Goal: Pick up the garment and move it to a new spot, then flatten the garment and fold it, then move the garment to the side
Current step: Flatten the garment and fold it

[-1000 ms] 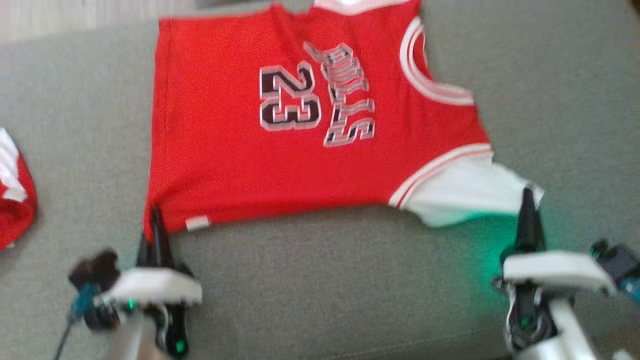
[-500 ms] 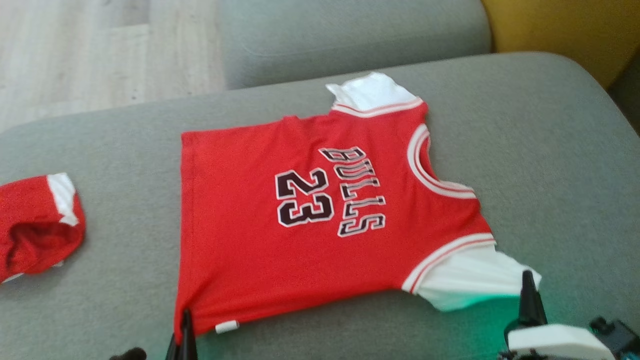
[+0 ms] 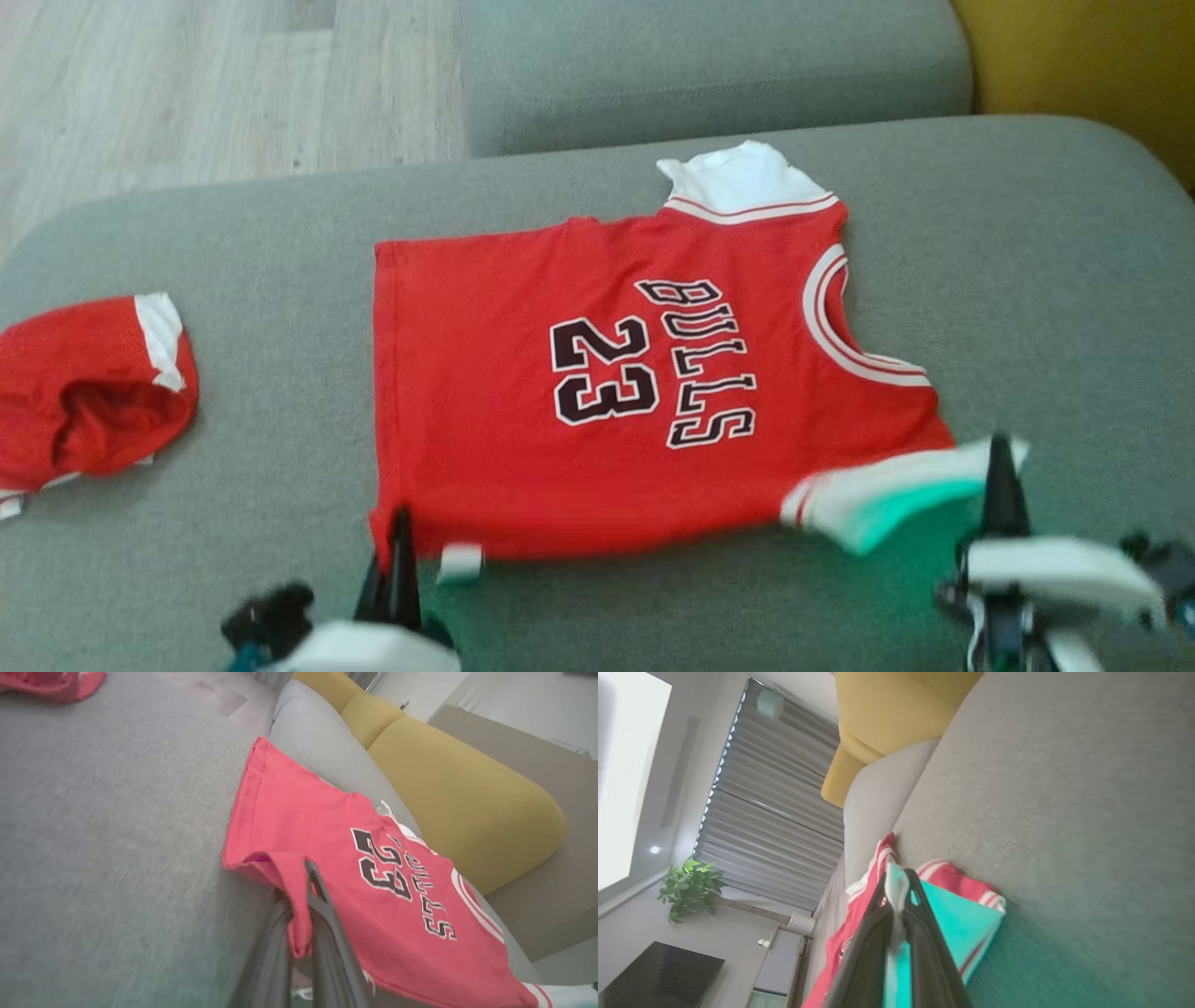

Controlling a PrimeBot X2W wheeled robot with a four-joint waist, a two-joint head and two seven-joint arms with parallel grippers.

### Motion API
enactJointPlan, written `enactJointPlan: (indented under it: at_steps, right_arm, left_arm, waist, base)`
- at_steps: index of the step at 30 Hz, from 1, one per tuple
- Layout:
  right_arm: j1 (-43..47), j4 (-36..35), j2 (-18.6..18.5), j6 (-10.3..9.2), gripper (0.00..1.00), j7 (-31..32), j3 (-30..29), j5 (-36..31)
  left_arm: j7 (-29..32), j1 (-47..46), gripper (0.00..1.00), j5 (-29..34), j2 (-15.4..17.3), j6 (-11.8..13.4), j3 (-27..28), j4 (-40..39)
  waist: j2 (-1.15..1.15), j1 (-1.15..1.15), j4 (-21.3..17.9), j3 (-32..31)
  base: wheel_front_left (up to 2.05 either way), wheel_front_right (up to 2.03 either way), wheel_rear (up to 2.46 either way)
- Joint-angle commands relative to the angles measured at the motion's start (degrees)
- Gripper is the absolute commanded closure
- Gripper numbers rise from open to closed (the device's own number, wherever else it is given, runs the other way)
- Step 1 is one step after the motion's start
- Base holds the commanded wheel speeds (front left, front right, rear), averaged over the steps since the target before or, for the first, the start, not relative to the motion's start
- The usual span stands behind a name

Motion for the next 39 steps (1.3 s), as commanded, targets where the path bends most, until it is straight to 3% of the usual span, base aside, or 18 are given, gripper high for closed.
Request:
enactJointPlan:
  at_steps: [1, 17, 18, 19, 20, 25, 28, 33, 39]
  right_arm:
    - [-4.2, -1.6, -0.7, -0.04, 1.0, 0.4, 0.7, 0.3]
    - [-24.5, 10.4, -1.2, -0.04, 1.0, 0.8, 2.0, -4.8]
    - [-25.6, 11.7, -1.1, -0.04, 0.93, 0.7, 2.3, -5.3]
    - [-26.8, 13.0, -1.0, -0.04, 0.26, 0.7, 2.6, -5.7]
    - [-27.9, 14.0, -0.9, -0.04, 0.0, 0.6, 3.0, -6.3]
    - [-31.5, 14.0, -1.6, -0.04, 0.0, -0.8, 3.2, -11.1]
    - [-29.8, 8.8, -3.1, -0.04, 0.0, -0.9, -0.5, -22.5]
    - [-21.8, 2.9, -1.6, -0.04, 0.0, -1.0, -4.4, -42.4]
    - [-13.5, 1.6, 0.0, -0.04, 0.0, -1.0, -5.7, -54.5]
  left_arm:
    - [-0.4, -3.9, 1.0, -0.4, 0.5, 0.1, 1.3, -1.3]
    - [-0.4, -18.9, 1.0, -7.4, 0.5, 0.1, 0.3, 3.7]
    - [-0.4, -19.7, 0.91, -8.3, 0.5, 0.1, 0.6, 4.1]
    - [-0.4, -20.4, 0.56, -8.9, 0.5, 0.1, 1.2, 4.6]
    - [-0.4, -20.9, 0.0, -9.7, 0.5, 0.1, 1.8, 5.1]
    - [-0.4, -21.9, 0.0, -5.0, 0.5, 2.8, 7.3, 2.7]
    - [-0.4, -19.7, 0.0, 4.1, 0.5, 4.7, 9.8, -1.0]
    - [-0.4, -13.4, 0.0, 20.1, 0.5, 7.3, 10.5, -4.2]
    - [-0.4, -6.3, 0.0, 30.7, 0.5, 9.5, 10.9, -5.1]
  waist:
    - [0.0, 0.0, 0.4, 1.4]
    - [0.0, 0.0, 2.3, 11.4]
    - [0.0, 0.0, 2.4, 11.9]
    - [0.0, 0.0, 2.4, 12.3]
    - [0.0, 0.0, 2.4, 12.6]
    - [0.0, 0.0, 2.6, 12.9]
    - [0.0, 0.0, 2.6, 12.1]
    - [0.0, 0.0, 2.5, 9.5]
    - [0.0, 0.0, 2.3, 5.6]
  base:
    - [0.0, 0.0, 0.0]
    - [0.0, 0.0, 0.0]
    - [0.0, 0.0, 0.0]
    - [0.0, 0.0, 0.0]
    - [0.0, 0.0, 0.0]
    - [0.0, 0.0, 0.0]
    - [0.0, 0.0, 0.0]
    - [0.0, 0.0, 0.0]
    - [0.0, 0.0, 0.0]
